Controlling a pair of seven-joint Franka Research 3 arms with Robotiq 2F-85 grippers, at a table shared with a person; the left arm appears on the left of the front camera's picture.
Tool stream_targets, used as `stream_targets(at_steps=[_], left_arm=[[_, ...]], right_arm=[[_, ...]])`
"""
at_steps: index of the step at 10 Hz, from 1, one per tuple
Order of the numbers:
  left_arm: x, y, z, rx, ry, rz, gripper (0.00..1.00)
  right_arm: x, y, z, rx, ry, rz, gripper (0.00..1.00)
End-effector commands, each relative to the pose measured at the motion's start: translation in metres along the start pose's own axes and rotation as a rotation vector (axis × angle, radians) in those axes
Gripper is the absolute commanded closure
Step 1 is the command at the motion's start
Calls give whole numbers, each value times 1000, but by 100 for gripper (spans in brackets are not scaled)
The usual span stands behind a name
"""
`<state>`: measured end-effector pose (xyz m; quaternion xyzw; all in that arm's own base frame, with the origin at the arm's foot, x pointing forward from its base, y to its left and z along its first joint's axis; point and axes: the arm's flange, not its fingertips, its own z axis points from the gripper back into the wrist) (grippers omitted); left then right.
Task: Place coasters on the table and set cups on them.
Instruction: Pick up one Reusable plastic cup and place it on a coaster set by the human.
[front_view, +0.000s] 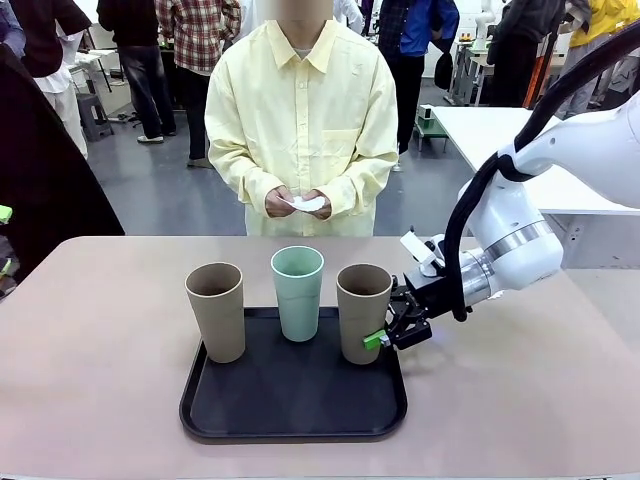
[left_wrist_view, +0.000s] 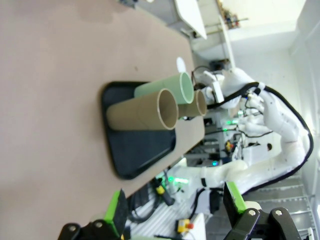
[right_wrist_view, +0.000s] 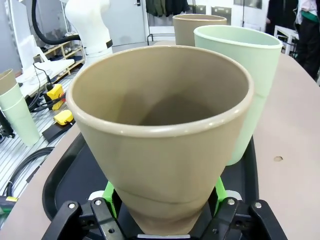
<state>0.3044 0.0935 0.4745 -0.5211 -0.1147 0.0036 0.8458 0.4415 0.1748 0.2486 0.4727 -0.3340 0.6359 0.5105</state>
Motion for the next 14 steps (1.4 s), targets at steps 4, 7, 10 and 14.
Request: stream_targets(at_steps=[4,7,10,14], left_arm=[[0,0,0,-18,-7,-12,0],[0,0,0,-18,-7,-12,0],[0,0,0,-18,-7,-12,0],[0,0,0,-18,-7,-12,0]], right_arm=[[85,80,82,-225,-12,-137,75],[124,108,121,-305,-32,-149,75],[132,104,129,-326,-32,-125,75],[127,78,164,-370,-61,-167,19]])
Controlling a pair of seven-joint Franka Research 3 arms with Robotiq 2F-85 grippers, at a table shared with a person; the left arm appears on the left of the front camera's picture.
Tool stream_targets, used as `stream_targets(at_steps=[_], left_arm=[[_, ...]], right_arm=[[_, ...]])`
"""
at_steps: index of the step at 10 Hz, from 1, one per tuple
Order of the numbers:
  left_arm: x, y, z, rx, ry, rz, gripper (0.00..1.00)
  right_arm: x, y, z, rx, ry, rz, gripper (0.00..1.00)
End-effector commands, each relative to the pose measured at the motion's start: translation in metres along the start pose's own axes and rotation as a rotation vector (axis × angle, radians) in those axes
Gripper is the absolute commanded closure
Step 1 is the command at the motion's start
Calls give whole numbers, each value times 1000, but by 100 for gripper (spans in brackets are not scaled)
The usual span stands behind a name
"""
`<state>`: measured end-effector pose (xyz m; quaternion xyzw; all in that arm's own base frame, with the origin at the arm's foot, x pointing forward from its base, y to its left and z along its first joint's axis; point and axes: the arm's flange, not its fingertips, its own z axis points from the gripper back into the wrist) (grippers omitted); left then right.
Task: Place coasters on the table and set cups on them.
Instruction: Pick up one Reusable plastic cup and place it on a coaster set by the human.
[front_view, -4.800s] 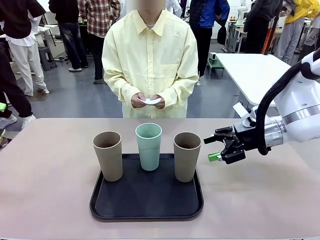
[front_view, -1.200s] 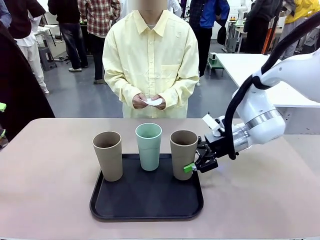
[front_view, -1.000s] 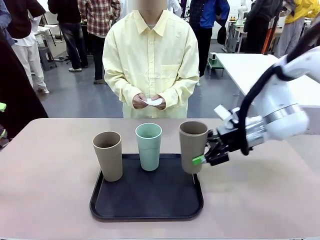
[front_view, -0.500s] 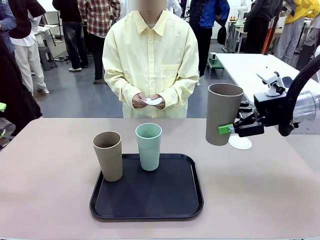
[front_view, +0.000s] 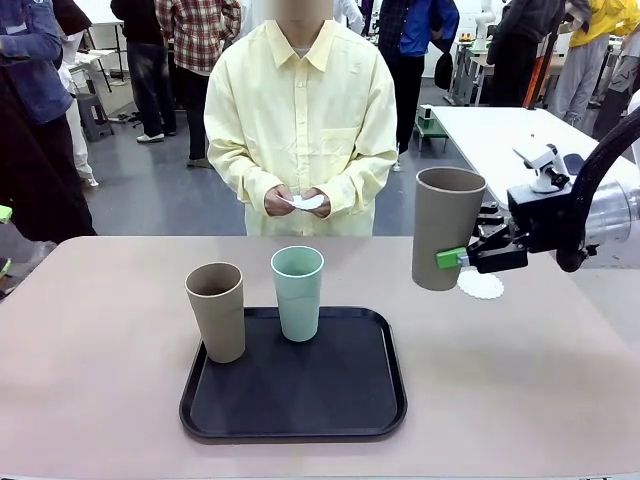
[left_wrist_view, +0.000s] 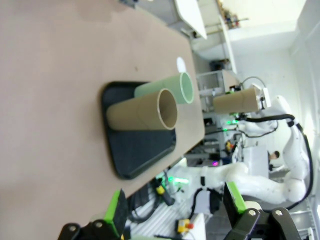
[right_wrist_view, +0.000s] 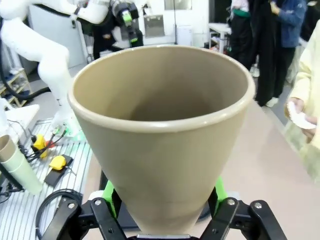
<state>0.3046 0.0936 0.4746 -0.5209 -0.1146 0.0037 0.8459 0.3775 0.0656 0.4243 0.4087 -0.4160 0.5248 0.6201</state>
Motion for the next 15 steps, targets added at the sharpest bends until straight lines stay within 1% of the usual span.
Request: stream_targets(at_steps=[1,3,5,7,8,9,10,13,14,15], left_arm=[[0,0,0,-18,-7,-12,0],[0,0,0,-18,-7,-12,0],[0,0,0,-18,-7,-12,0],[0,0,0,-18,-7,-12,0],[0,0,0,-18,-7,-12,0],[0,0,0,-18,-7,-12,0],[0,0,0,-18,-7,-12,0],[0,0,0,-18,-7,-12,0],[0,0,0,-18,-7,-12,0],[0,0,0,-18,-7,-12,0]], right_arm=[[-5,-71,46,-82,-43,-62,19],[-22,-120,94,-163,-9,-119,19],[-35,-147,133,-239,16,-159,19],[-41,-152,151,-267,6,-158,19],[-42,-154,152,-282,1,-168,19],[-40,-148,145,-299,5,-172,19],[-48,-155,156,-283,11,-140,19],[-48,-154,155,-283,10,-144,19],[-51,-161,144,-157,36,94,19],[-61,-180,139,-102,36,164,19]])
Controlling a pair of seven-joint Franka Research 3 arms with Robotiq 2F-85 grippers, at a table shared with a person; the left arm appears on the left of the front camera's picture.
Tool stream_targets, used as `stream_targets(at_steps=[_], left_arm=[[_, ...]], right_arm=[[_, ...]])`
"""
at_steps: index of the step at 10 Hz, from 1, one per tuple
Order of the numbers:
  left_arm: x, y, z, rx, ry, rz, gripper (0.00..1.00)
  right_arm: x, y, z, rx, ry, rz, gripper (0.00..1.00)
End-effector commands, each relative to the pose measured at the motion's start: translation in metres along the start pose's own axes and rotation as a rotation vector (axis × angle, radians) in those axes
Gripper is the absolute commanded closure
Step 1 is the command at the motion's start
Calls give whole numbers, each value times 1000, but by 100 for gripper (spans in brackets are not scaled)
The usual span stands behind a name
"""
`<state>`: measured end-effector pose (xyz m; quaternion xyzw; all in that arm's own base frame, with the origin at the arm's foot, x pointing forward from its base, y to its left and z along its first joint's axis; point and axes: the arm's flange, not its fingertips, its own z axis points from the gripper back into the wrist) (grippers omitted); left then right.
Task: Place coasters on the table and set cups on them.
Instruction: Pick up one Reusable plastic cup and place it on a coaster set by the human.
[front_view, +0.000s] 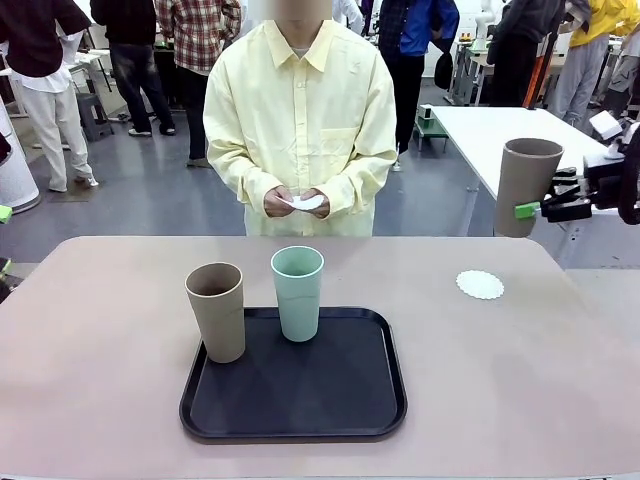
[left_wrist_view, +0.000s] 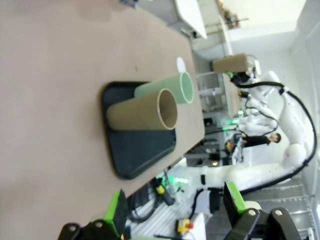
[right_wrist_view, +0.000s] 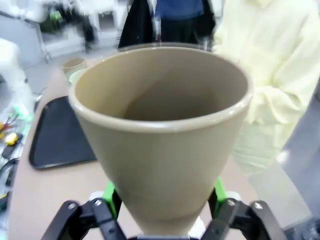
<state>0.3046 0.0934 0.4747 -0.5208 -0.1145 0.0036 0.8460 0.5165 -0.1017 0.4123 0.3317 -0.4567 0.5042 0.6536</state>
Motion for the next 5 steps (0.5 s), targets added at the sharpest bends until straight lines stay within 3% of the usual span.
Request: stream_targets(at_steps=[1,3,5], left_arm=[[0,0,0,-19,-7,-12,0],[0,0,0,-19,-7,-12,0],[0,0,0,-19,-7,-12,0]], right_arm=[[-23,-38,-19,118,-30,182,19],[-44,-64,-39,176,-51,192,19],[-63,-84,-46,185,-68,62,19]])
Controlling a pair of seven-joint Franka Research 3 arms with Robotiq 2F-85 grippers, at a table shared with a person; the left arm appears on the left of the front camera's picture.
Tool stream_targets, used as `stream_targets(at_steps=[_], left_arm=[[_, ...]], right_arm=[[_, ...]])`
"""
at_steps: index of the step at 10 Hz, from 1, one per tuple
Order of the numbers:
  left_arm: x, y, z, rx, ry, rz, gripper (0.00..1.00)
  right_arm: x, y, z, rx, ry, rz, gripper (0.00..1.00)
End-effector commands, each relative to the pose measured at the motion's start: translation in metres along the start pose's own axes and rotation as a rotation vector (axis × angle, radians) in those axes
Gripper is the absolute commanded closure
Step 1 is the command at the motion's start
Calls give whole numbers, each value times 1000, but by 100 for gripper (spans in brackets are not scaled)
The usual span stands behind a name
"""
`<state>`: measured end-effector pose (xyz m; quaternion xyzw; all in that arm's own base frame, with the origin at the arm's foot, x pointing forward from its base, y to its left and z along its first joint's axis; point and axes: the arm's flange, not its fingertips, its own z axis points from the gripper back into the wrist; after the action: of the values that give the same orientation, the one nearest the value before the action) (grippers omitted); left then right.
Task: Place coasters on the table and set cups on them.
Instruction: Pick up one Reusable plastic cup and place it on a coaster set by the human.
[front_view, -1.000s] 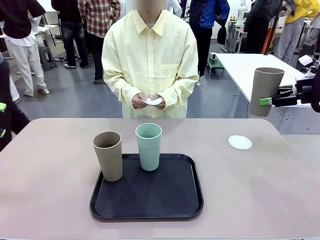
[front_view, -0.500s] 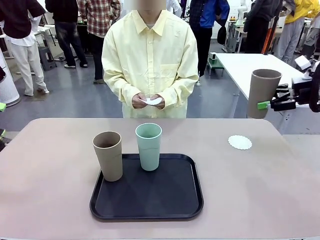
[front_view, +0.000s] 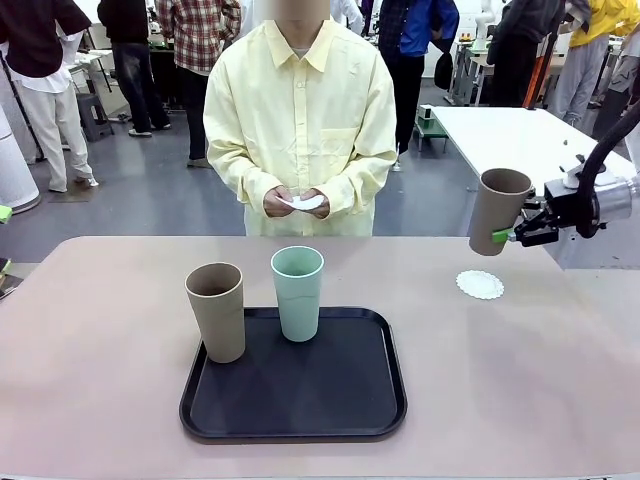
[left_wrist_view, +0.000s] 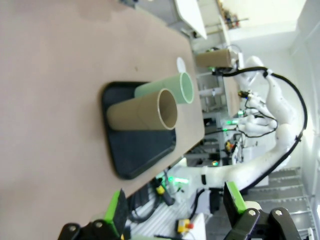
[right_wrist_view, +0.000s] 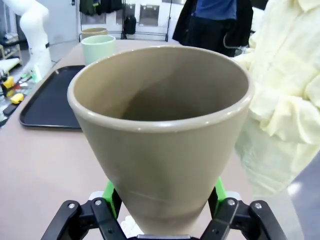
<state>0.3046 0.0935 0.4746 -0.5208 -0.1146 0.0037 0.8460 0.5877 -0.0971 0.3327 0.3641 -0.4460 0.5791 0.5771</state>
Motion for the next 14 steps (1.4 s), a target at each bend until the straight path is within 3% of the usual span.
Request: stream_targets(at_steps=[1,5,14], left_arm=[[0,0,0,-19,-7,-12,0],[0,0,0,-19,-7,-12,0],[0,0,0,-19,-7,-12,0]], right_arm=[[-7,-23,7,13,-41,-134,19],[-30,-25,4,48,-65,-172,19],[-64,-7,-27,104,1,-191,19]])
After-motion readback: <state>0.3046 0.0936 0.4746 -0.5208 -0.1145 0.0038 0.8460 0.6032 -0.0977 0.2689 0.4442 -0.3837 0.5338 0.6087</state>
